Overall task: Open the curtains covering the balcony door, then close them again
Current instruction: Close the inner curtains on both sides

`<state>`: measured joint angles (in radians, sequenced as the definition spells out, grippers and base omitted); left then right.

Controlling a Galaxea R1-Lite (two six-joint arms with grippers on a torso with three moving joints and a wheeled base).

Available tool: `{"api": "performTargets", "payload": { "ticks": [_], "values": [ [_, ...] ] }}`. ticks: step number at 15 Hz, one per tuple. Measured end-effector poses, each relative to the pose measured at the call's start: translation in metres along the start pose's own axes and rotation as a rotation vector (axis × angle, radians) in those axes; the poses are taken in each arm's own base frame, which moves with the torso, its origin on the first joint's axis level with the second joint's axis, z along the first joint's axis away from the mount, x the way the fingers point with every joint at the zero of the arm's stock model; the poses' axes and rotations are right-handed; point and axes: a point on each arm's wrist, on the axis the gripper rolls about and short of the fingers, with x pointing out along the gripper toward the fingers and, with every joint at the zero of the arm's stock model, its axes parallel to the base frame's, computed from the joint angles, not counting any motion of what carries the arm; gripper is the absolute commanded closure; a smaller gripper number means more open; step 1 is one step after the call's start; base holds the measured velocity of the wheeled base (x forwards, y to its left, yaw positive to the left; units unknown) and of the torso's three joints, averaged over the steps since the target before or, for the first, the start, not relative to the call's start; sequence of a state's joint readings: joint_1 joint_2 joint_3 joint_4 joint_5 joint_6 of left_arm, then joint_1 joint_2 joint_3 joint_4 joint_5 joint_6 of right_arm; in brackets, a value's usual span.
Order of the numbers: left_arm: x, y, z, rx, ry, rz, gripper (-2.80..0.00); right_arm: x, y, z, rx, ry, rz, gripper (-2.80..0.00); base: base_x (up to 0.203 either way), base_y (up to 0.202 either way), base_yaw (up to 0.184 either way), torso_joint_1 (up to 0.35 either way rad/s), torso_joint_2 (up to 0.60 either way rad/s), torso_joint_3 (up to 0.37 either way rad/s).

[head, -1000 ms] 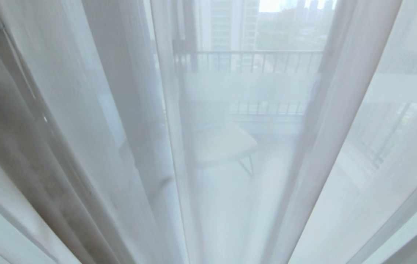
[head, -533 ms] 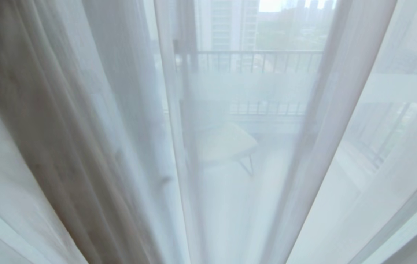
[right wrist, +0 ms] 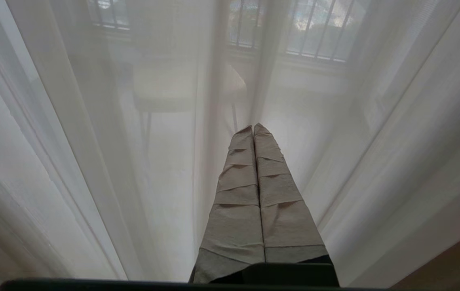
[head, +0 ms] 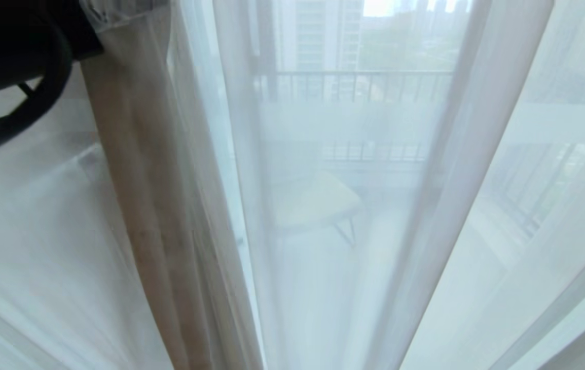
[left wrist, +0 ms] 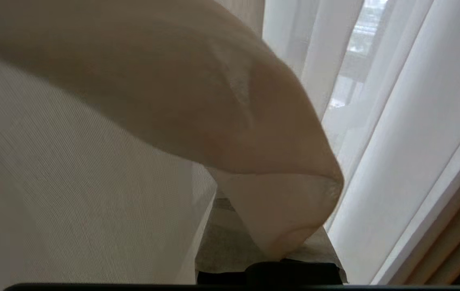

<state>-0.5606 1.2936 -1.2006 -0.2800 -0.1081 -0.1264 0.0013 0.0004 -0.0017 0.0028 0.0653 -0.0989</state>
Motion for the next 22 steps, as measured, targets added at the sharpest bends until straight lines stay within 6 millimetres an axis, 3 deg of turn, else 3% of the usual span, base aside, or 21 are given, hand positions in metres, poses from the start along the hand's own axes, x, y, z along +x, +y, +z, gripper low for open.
{"api": "performTargets", "payload": {
  "ticks": [10,22],
  "values": [
    [0.054,-0.038,-0.051,-0.035,0.154,-0.168,0.0,0.0,0.0,0.0,0.0,0.0,0.0,0.0,0.0,0.0,0.0,0.0,0.0,0.0],
    [0.099,-0.061,-0.076,-0.043,0.179,-0.235,0.0,0.0,0.0,0.0,0.0,0.0,0.0,0.0,0.0,0.0,0.0,0.0,0.0,0.0]
  ]
}}
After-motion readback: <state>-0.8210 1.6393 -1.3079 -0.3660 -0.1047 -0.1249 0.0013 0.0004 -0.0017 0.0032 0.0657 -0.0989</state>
